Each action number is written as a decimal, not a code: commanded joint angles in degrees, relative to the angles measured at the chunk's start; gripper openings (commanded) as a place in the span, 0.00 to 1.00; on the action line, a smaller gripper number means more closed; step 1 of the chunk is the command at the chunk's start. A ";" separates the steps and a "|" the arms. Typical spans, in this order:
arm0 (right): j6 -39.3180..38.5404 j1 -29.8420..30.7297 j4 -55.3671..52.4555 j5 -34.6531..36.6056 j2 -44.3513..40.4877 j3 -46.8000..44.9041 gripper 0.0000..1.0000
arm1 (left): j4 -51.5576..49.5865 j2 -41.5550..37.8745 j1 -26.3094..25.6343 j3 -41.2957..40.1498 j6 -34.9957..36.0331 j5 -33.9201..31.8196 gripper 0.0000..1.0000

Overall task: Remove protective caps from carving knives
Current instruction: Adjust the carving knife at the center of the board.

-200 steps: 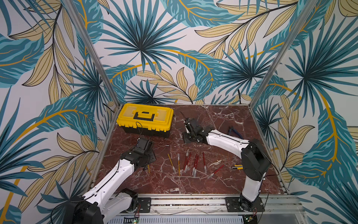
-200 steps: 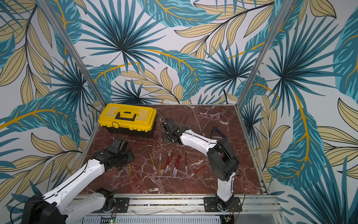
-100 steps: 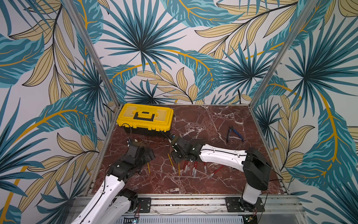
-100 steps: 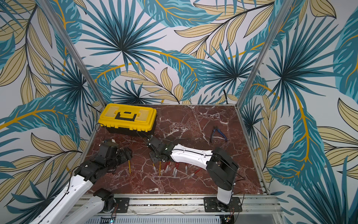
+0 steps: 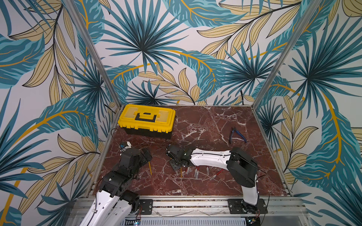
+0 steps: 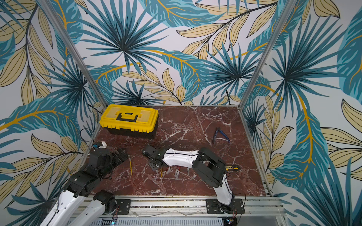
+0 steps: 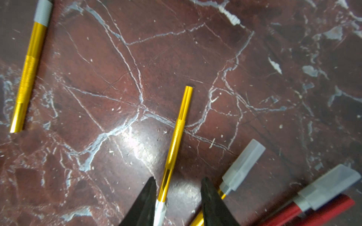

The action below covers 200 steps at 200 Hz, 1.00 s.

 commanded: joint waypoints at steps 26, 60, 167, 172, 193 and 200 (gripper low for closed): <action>-0.08 0.29 -1.78 -0.85 2.81 1.86 0.40 | -1.34 -1.01 0.48 -0.10 0.61 -1.97 1.00; -0.19 0.29 -1.60 -0.91 3.65 2.44 0.40 | -1.39 -0.92 0.53 -0.36 0.52 -1.97 1.00; -1.86 0.26 -0.33 -4.30 6.42 3.60 0.23 | -1.33 1.22 0.61 0.08 0.88 -2.76 1.00; -2.15 0.28 -0.40 -4.51 6.62 3.81 0.21 | -1.38 1.43 0.60 0.08 0.87 -2.76 1.00; -4.17 0.30 -0.59 -5.67 7.11 4.66 0.19 | -1.38 2.15 0.68 -0.01 0.93 -2.77 1.00; -5.47 0.31 -0.46 -6.53 7.19 4.79 0.18 | -1.36 2.29 0.65 -0.01 0.96 -2.76 1.00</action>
